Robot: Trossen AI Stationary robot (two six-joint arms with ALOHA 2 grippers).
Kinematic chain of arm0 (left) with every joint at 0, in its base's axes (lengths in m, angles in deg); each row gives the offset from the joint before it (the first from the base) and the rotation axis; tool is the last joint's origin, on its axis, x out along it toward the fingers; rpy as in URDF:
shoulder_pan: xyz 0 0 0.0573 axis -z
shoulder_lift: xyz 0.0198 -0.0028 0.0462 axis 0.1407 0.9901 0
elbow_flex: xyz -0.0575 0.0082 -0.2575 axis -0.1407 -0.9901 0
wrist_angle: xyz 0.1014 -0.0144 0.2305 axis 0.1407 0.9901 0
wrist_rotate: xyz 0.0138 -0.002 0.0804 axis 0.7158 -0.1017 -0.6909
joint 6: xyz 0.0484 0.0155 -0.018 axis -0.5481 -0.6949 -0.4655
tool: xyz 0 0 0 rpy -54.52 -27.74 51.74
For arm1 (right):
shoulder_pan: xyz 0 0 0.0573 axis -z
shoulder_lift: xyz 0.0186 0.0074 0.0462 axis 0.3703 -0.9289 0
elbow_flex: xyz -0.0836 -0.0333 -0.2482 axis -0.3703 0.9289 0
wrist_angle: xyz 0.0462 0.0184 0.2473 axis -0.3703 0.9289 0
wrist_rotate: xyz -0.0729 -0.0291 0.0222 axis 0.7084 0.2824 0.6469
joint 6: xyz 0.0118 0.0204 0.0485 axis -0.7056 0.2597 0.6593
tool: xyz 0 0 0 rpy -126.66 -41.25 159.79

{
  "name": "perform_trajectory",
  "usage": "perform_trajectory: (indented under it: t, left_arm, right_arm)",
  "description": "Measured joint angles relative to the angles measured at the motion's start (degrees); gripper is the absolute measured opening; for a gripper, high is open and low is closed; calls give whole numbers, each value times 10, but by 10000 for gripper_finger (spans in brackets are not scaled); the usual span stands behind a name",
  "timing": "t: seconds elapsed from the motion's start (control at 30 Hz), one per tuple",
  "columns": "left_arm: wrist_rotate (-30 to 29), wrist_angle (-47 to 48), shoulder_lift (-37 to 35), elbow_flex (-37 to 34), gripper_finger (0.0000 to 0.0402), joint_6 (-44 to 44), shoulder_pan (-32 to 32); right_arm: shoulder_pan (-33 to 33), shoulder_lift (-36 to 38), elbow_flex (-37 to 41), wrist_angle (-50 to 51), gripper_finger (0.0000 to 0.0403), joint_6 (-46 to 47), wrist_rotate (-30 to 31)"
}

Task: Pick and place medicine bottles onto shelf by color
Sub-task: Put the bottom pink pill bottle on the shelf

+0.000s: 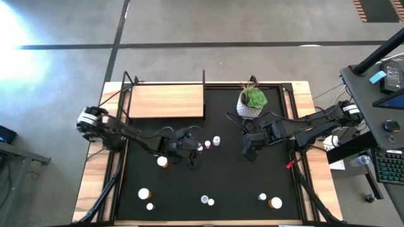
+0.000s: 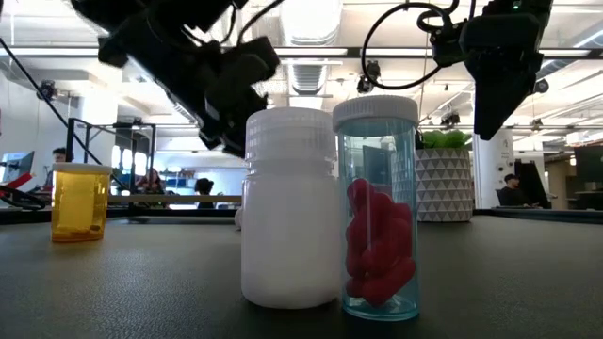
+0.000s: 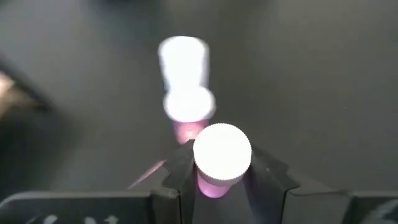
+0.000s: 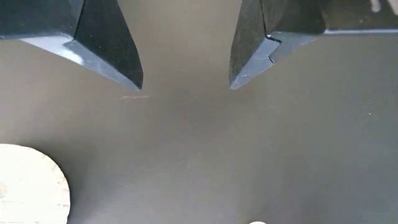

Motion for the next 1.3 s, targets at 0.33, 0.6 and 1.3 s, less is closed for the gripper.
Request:
perform_trajectory:
  t: [0.33, 0.6, 1.3]
  left_arm:
    - [-164, 210, -161, -3, 93, 59, -72]
    - [-177, 243, -244, -54, 93, 89, -221]
    - [-219, 291, -301, -140, 93, 89, -439]
  right_arm:
    - [0, 0, 0, -1, 228, 0, 0]
    - [0, 0, 0, -5, 228, 1, 0]
    - [0, 0, 0, -22, 228, 1, 0]
